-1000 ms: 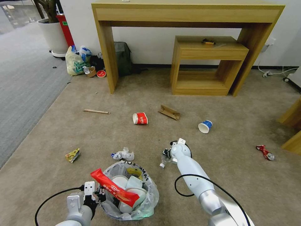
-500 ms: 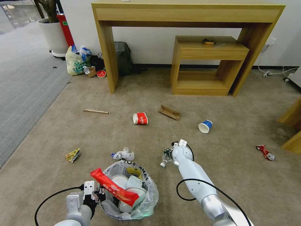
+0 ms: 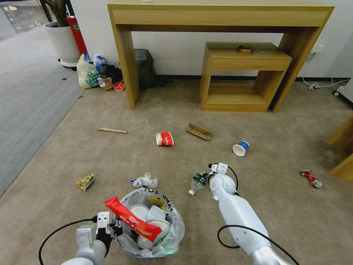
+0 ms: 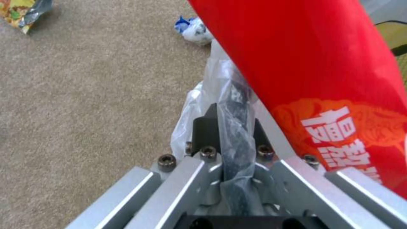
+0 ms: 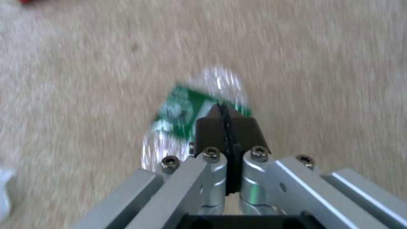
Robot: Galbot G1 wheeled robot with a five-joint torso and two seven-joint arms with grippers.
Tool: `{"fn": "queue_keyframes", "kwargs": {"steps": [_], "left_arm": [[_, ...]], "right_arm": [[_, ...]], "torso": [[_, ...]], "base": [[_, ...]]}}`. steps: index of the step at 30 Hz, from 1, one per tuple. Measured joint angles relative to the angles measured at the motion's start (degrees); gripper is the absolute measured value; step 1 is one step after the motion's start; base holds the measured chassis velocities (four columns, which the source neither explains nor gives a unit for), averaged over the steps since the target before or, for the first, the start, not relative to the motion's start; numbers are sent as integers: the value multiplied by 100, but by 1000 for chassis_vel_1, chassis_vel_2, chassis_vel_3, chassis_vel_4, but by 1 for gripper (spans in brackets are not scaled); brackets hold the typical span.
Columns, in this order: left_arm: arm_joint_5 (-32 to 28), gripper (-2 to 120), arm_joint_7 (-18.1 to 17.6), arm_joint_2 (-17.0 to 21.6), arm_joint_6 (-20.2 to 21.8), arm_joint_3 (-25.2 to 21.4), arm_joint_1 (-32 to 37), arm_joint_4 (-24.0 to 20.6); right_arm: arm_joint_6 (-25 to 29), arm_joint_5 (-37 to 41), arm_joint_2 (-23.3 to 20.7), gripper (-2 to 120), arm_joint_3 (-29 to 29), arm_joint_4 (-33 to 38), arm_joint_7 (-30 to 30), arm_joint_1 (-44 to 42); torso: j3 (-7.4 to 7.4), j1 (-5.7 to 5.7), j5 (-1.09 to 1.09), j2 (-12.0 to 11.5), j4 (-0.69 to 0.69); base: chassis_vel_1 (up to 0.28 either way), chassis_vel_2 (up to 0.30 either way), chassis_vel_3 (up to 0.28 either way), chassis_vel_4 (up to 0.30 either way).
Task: Pick up the trash bin and place the garbage on the floor into it.
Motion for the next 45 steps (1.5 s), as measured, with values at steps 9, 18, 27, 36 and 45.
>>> {"fn": "queue_keyframes", "kwargs": {"steps": [9,18,27,36,45], "left_arm": [[3,0,17,6,-2,7,8,-21],[57,0,57,-15,13,27,23,-14],[78,0,66,-15,29,14,31,-12],[94,0,77,-25,25,11,32,15],[119,0,99,-29,25,17,32,27]], "right_arm": [[-165,3,-260,28,79,461,-80,-643],[673,-880,-335,62,227,-137,-1584,-703],[1174,-1093,-240,98,266,-914,-2599,-465],[1543,-1358,-159,100,268,-1393,-3511,-298],[1720,-1384,-24,100,269,-1877,-3852,54]], "torso": [[0,0,0,0,0],[0,0,1,0,0],[0,0,0,0,0],[0,0,0,0,0],[0,0,0,0,1]], "base": [[0,0,0,0],[0,0,0,0],[0,0,0,0],[0,0,0,0],[0,0,0,0]]}}
